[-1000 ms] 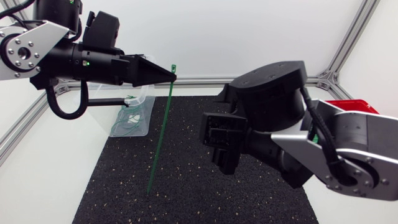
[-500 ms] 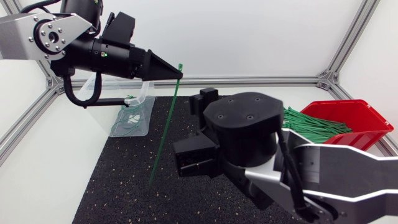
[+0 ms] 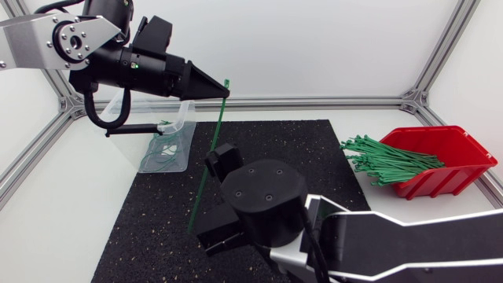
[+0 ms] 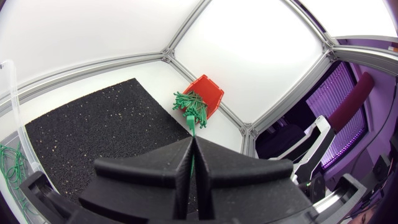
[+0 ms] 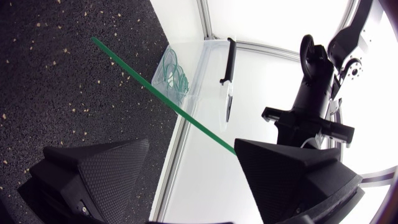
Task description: Take a green cable tie from the red box, thread the tail through the head to close it, then place it in the transparent bin on the left.
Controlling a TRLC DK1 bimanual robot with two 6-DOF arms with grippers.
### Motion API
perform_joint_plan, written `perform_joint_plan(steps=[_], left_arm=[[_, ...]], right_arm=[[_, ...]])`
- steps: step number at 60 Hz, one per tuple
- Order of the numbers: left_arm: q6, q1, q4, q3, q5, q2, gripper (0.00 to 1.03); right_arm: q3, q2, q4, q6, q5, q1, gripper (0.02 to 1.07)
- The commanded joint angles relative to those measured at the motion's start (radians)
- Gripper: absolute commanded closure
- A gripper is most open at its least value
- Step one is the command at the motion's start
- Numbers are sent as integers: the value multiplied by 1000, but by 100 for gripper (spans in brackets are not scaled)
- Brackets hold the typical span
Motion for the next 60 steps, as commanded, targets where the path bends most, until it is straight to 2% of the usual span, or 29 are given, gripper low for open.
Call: perform_joint_plan(steps=[1,29,52,60], left_arm=[[-1,2,-16,36,9,33,100],[25,16,-45,48,11,59,100],[42,14,-53,39,11,72,100],[47,16,-55,35,11,72,100]], right_arm=[[-43,49,72,-84,6,18,7],[-54,216,201,-187,-15,90,7],[-33,313,310,-218,-18,105,46],[-33,317,328,-218,-26,105,48]])
